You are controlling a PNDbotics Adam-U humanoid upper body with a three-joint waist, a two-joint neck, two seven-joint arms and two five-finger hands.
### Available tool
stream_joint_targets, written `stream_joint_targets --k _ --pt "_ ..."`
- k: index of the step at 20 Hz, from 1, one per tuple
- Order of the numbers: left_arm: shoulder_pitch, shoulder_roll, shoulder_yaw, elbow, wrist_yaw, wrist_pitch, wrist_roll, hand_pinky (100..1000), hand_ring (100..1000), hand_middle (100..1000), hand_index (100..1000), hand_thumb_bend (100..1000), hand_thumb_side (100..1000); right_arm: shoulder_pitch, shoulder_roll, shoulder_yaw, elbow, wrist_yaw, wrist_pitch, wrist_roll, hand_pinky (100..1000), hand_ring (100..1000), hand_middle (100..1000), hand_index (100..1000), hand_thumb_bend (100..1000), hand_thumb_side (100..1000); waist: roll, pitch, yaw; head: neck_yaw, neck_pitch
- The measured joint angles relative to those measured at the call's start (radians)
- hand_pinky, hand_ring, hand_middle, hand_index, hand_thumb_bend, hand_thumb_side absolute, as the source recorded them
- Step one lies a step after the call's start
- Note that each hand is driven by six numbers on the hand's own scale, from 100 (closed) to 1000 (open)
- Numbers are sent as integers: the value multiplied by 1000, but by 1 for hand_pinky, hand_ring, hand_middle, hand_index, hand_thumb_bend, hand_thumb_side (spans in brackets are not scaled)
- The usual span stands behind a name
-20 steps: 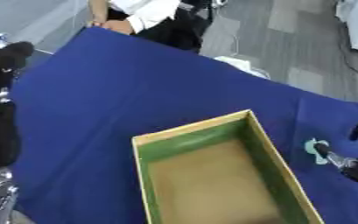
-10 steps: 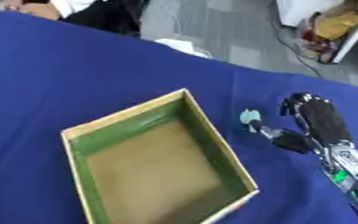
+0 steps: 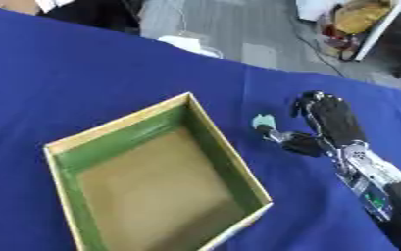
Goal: Pick up objects on the table and place them in the box.
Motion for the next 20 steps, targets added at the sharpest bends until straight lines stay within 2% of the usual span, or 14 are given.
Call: stream_joint_targets --k 4,13,14,20 --pt "0 0 0 0 0 1 -4 848 673 927 962 1000 721 0 -7 0 -5 -2 7 3 180 405 408 515 684 1000 0 11 2 0 -15" --pt "-1 -1 0 0 5 -4 -9 848 673 927 964 1000 722 -5 -7 -6 -6 14 19 14 197 403 405 512 679 1000 -7 27 13 0 -24" --pt "-3 -2 0 0 7 -4 -10 848 673 927 964 1000 722 -5 -7 -6 -6 16 20 16 199 403 404 512 708 1000 -8 30 16 0 -24" --pt "-10 -10 -6 0 15 -7 -14 848 673 927 963 1000 722 -5 -7 -6 -5 30 27 26 216 402 404 511 670 1000 -18 37 29 0 -33"
